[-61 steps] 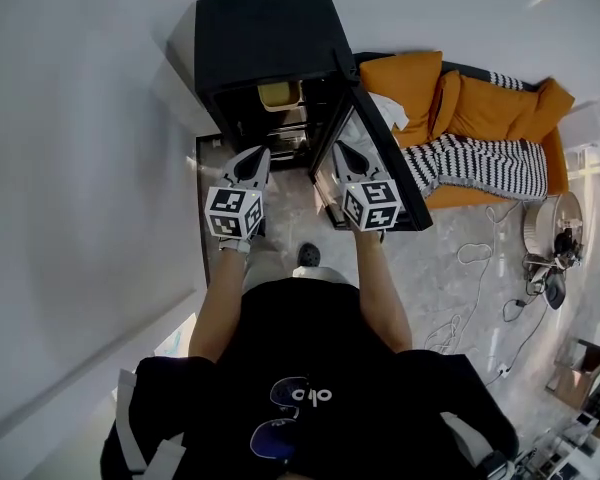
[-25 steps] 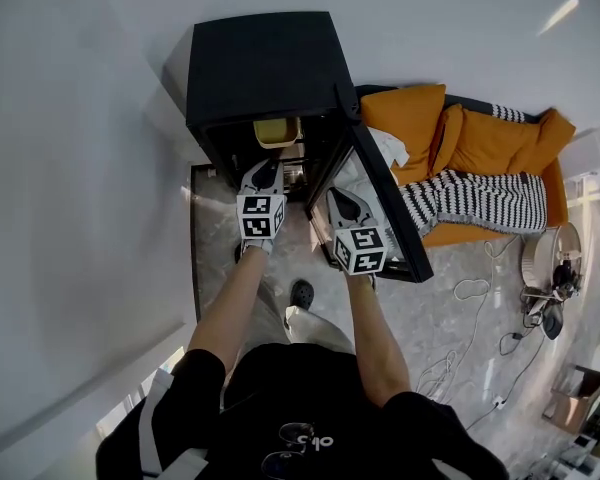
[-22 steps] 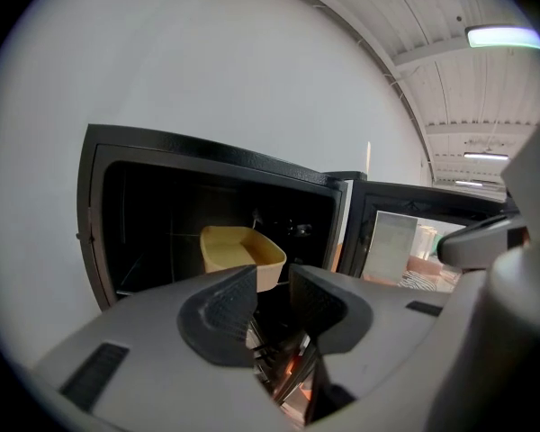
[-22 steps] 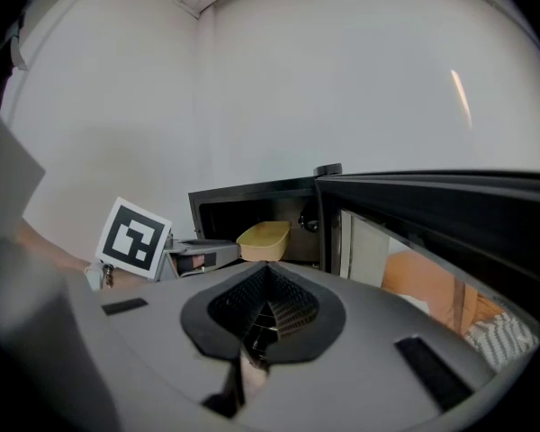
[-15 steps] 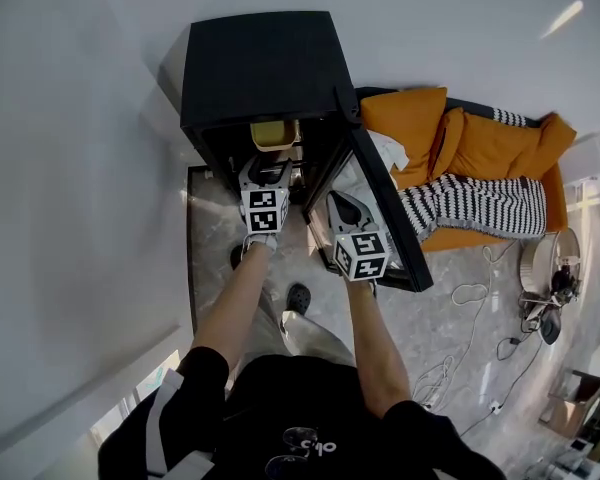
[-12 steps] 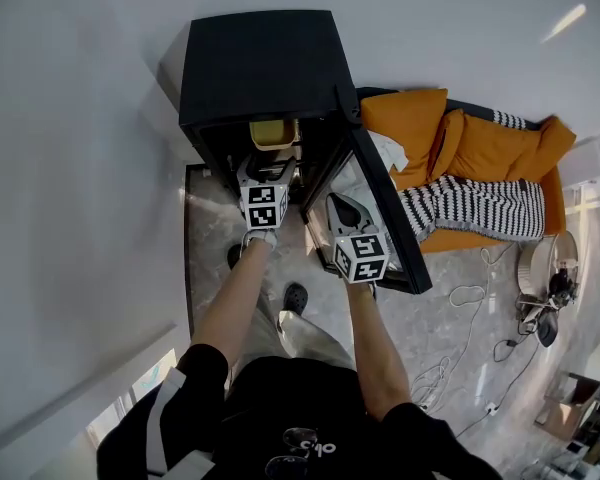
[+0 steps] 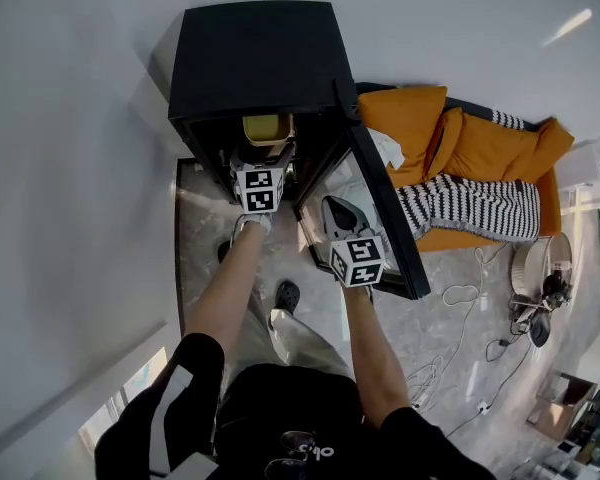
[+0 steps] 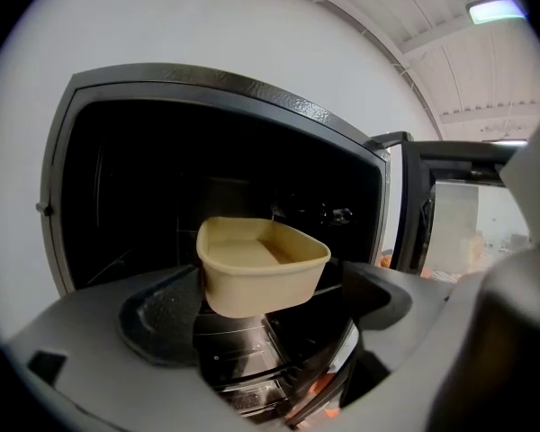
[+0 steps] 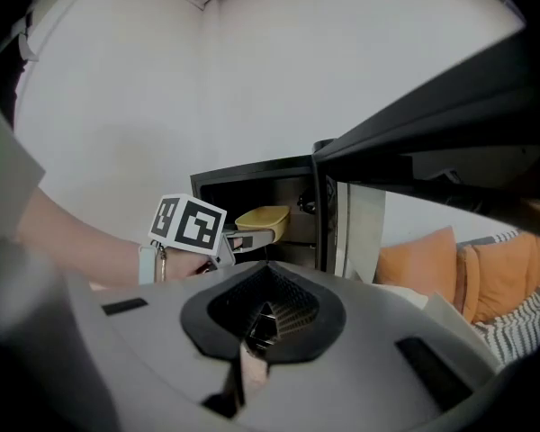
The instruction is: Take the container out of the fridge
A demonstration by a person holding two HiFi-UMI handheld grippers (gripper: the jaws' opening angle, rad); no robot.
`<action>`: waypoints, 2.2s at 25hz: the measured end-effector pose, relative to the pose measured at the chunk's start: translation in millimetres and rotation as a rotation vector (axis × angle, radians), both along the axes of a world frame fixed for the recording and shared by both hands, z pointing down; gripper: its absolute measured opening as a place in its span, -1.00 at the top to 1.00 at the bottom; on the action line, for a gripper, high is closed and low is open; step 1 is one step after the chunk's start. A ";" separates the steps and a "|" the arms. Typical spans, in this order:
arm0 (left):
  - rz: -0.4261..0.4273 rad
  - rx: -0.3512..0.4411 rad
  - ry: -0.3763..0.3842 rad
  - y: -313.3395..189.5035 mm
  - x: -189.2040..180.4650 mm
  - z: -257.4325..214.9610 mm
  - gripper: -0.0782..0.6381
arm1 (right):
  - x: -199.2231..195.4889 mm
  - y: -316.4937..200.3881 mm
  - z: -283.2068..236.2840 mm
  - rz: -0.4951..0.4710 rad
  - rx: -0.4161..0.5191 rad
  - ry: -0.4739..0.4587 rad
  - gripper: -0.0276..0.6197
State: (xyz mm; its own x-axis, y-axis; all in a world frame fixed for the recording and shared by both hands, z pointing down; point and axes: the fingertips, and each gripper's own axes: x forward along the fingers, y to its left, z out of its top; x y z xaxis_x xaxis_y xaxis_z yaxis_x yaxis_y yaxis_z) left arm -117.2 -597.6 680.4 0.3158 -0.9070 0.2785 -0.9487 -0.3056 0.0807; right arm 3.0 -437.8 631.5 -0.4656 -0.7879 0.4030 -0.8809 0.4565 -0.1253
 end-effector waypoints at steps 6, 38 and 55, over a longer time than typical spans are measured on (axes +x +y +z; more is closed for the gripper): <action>-0.012 0.022 -0.017 -11.5 5.8 -0.2 -0.61 | 4.2 -14.5 11.3 0.048 0.011 -0.020 0.89; -0.139 -0.016 -0.065 -32.4 -4.2 15.9 -0.60 | -11.1 -36.6 14.7 0.053 -0.008 0.014 0.89; -0.080 -0.023 -0.064 -3.4 -11.4 6.4 -0.58 | -15.5 -32.9 1.9 0.052 0.003 -0.013 0.89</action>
